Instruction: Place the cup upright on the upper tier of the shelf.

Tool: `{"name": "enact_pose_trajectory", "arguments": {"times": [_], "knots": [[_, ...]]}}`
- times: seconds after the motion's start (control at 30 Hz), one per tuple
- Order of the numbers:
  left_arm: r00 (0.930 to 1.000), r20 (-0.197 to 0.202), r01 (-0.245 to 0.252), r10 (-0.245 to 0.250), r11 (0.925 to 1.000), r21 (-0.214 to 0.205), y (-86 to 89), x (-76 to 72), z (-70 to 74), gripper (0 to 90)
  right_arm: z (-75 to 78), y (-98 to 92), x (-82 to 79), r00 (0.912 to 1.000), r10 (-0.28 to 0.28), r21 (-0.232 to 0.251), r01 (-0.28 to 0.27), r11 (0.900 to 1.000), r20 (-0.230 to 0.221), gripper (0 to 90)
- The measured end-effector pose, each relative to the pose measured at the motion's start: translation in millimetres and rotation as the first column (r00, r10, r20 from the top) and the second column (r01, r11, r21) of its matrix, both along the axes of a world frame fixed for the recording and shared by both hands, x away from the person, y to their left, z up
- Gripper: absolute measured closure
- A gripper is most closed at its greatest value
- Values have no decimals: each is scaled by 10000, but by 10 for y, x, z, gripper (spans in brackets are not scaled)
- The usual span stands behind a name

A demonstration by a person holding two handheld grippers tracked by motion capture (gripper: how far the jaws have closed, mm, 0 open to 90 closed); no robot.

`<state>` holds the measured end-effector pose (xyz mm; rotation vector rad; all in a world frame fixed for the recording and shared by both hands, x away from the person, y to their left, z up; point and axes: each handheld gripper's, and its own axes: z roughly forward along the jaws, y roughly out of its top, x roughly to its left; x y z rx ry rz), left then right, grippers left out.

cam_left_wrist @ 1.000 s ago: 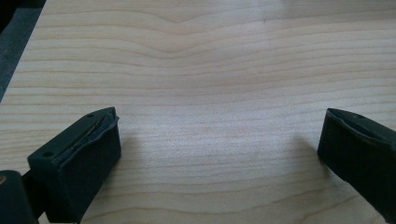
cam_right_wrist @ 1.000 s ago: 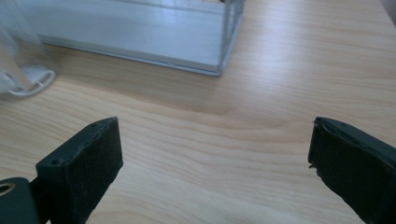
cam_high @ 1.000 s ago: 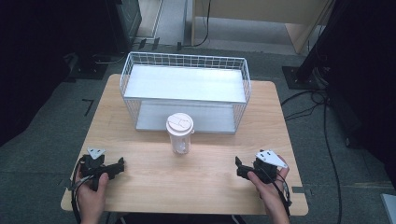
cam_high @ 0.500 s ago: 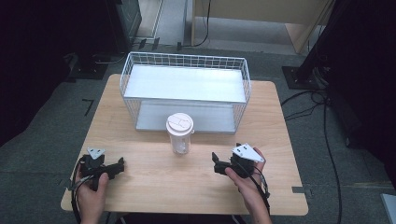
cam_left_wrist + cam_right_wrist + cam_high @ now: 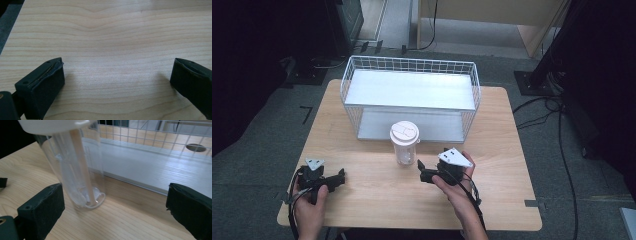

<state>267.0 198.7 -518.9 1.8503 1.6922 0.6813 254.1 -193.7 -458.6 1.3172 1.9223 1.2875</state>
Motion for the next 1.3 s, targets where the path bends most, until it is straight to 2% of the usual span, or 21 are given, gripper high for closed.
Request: {"name": "enact_pose_trajectory", "arguments": {"times": [0.37, 0.73, 1.1, 1.3], "knots": [[10000, -3, -2, 2, 10000, 3, 0, 0, 0, 0, 107, 337, 89, 9980, 547, 257, -554, 9981, 302, 15], [10000, 13, -15, 15, 10000, -10, -1, 1, -1, 0, 148, 591, 192, 9960, 698, 389, -720, 9966, 566, 8], [10000, 14, -13, 13, 10000, -11, -1, 1, -1, 0, 124, 768, 346, 9984, 170, 513, -198, 9985, 533, 9], [10000, 12, -7, 7, 10000, -3, 0, 1, 0, 0, 84, 795, 402, 9957, -523, 595, 479, 9971, 763, 71]]}}
